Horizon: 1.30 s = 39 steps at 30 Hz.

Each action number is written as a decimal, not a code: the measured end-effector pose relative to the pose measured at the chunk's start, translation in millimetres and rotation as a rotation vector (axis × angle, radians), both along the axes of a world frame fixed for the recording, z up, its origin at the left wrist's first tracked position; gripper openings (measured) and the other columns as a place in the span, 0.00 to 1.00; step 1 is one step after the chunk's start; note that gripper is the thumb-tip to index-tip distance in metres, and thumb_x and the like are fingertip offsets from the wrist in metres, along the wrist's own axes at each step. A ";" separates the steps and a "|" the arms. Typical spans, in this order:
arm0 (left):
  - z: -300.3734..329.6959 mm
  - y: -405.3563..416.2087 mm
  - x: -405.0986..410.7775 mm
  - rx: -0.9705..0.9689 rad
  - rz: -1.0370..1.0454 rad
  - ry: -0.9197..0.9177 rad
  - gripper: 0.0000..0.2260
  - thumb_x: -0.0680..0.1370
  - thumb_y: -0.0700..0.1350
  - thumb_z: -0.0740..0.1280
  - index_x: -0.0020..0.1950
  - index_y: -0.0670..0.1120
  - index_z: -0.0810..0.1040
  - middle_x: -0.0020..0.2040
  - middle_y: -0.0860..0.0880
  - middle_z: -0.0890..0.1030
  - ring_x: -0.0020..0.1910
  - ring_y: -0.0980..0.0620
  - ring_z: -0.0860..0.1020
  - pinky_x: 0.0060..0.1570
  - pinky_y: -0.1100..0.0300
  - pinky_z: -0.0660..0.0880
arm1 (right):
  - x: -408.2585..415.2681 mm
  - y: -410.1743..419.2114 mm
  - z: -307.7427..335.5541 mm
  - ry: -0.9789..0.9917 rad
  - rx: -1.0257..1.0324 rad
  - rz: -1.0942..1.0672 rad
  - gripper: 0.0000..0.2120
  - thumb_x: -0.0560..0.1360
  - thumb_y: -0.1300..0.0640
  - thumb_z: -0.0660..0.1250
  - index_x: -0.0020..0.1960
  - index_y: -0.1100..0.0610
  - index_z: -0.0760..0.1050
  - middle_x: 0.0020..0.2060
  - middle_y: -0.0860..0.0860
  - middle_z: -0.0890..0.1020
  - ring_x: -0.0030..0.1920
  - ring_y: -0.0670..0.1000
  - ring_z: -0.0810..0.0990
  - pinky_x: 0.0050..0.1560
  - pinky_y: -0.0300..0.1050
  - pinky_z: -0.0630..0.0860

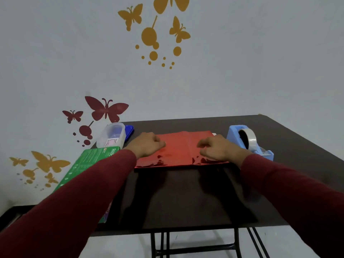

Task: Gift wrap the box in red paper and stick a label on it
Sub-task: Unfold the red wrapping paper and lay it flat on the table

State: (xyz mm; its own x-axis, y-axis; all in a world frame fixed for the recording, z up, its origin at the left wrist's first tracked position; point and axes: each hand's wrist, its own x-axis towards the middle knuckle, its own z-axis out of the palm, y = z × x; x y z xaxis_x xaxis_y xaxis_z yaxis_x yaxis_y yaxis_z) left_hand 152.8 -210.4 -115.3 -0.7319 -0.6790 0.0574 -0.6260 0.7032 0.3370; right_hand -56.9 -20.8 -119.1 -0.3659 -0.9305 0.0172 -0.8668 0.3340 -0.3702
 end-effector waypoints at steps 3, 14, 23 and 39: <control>-3.7 -20.2 -17.6 -0.055 0.082 0.028 0.12 0.79 0.52 0.66 0.52 0.46 0.86 0.50 0.46 0.85 0.48 0.46 0.82 0.56 0.50 0.80 | -0.1 -19.4 -5.7 0.045 -0.078 -0.024 0.17 0.82 0.53 0.62 0.67 0.54 0.80 0.65 0.52 0.82 0.66 0.52 0.77 0.69 0.46 0.71; -30.8 -63.3 -47.6 -0.094 0.323 0.111 0.03 0.74 0.45 0.75 0.46 0.47 0.86 0.45 0.47 0.85 0.46 0.45 0.83 0.51 0.49 0.82 | -3.7 -56.8 -38.7 0.150 -0.098 -0.159 0.06 0.77 0.48 0.70 0.47 0.45 0.87 0.46 0.43 0.85 0.51 0.47 0.81 0.53 0.45 0.76; -2.6 -51.2 -27.7 -0.028 0.092 0.531 0.09 0.63 0.45 0.85 0.34 0.52 0.86 0.32 0.57 0.84 0.40 0.55 0.83 0.44 0.54 0.80 | -5.1 -66.0 -16.9 0.166 -0.322 -0.142 0.33 0.69 0.53 0.78 0.72 0.52 0.74 0.65 0.53 0.79 0.66 0.57 0.76 0.62 0.49 0.73; 30.2 -19.0 -4.3 0.758 0.014 0.321 0.26 0.81 0.66 0.59 0.64 0.47 0.79 0.48 0.45 0.84 0.34 0.53 0.77 0.35 0.60 0.70 | 26.8 -5.6 36.6 0.379 -0.273 0.295 0.17 0.71 0.58 0.73 0.58 0.45 0.82 0.43 0.41 0.81 0.48 0.47 0.80 0.62 0.50 0.71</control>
